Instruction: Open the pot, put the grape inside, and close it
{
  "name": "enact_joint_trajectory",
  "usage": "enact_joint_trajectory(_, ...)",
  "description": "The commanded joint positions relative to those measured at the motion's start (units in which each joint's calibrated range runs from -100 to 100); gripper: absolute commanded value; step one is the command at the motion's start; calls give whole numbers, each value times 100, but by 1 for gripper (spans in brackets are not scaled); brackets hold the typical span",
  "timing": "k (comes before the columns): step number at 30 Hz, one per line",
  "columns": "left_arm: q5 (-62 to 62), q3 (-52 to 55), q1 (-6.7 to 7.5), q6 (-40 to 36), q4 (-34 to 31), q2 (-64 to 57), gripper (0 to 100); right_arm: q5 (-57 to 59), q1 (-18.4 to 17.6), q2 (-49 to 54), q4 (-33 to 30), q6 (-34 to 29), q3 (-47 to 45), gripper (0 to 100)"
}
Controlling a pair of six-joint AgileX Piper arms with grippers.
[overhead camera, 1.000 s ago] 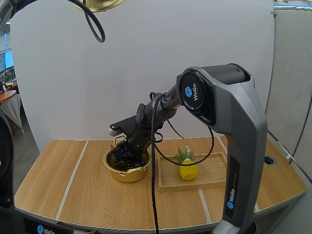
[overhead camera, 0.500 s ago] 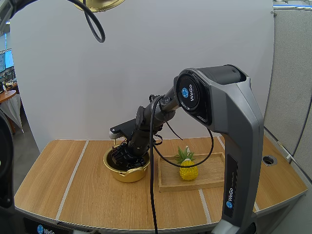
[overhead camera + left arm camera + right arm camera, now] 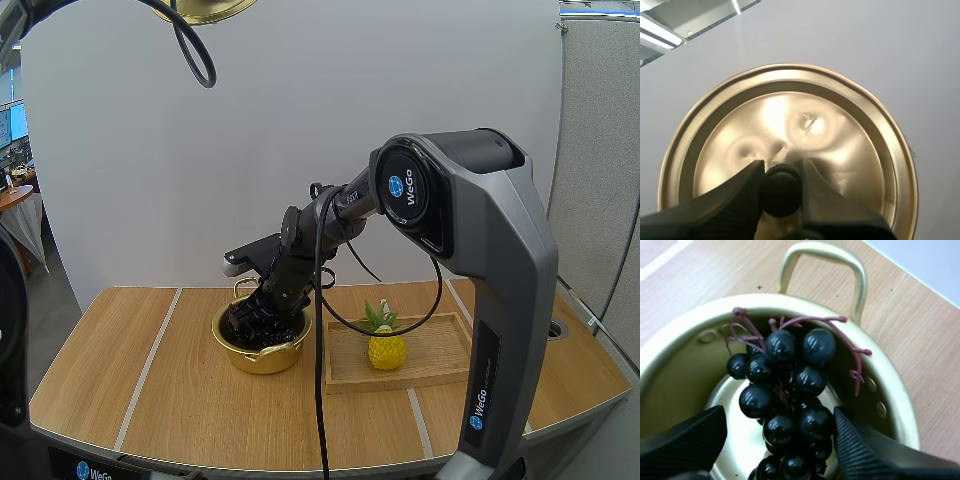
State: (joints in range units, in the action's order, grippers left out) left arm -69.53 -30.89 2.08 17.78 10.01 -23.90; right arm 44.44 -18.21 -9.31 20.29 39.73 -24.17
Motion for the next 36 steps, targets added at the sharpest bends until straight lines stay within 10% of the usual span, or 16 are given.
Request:
enact_joint_trajectory(1, 198, -54, 16, -41, 0, -45, 0, 180, 3, 471, 127, 54, -23, 100)
enact_joint_trajectory(36, 198, -54, 16, -41, 0, -45, 0, 2826, 3, 5198, 38, -431, -872, 100)
